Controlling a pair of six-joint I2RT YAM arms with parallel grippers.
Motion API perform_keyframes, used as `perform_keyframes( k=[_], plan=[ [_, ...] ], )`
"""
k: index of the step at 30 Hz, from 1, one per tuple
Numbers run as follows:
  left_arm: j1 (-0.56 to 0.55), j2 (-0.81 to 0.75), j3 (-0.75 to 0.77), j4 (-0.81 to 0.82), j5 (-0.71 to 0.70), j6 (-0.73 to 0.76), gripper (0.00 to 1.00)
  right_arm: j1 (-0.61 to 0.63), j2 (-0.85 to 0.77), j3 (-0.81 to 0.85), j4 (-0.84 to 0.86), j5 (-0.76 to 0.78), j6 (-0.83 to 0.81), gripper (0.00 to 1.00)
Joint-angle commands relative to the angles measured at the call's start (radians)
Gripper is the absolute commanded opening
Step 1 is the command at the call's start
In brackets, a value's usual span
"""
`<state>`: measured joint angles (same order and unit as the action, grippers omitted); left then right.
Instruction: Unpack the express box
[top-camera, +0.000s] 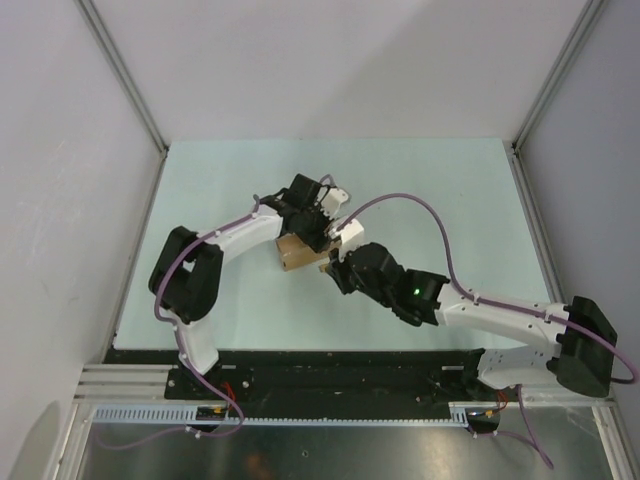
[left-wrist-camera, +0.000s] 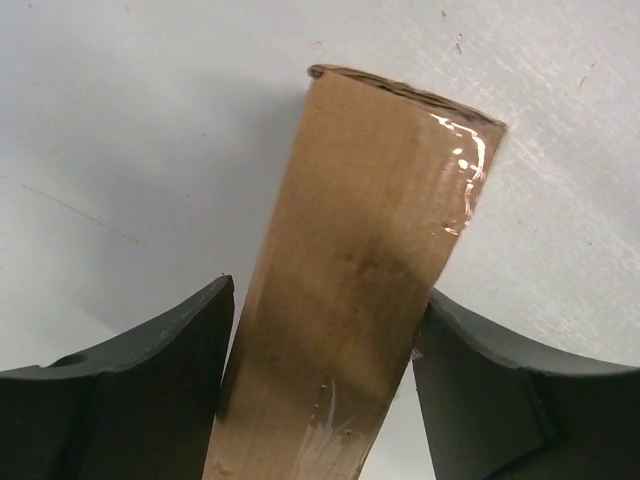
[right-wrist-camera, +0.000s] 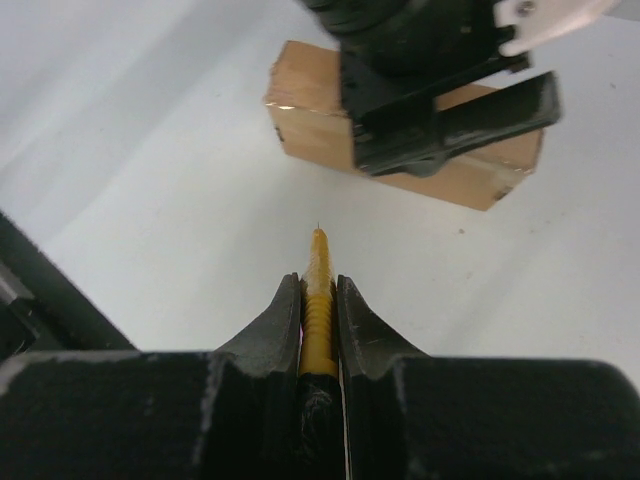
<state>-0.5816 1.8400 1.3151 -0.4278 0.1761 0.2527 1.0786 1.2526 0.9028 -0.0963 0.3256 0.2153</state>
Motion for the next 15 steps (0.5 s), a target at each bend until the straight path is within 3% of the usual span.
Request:
perform_keyframes(
  k=[1,4,10,15],
  plan=[
    [0.000,-0.051,0.036,-0.038,-0.018,-0.072,0.69,0.073,-0.018,0.002,0.066,0.024,-0.083,0.00],
    [0.000,-0.071,0.026,-0.074,-0.024,-0.145,0.62,0.104,0.008,0.001,0.131,0.035,-0.114,0.00],
    [0.000,-0.087,-0.007,-0.149,-0.033,-0.429,0.64,0.156,0.074,0.002,0.285,0.079,-0.186,0.00],
    [0.002,-0.085,-0.033,-0.158,-0.044,-0.523,0.62,0.173,0.108,0.001,0.339,0.041,-0.227,0.00]
  ],
)
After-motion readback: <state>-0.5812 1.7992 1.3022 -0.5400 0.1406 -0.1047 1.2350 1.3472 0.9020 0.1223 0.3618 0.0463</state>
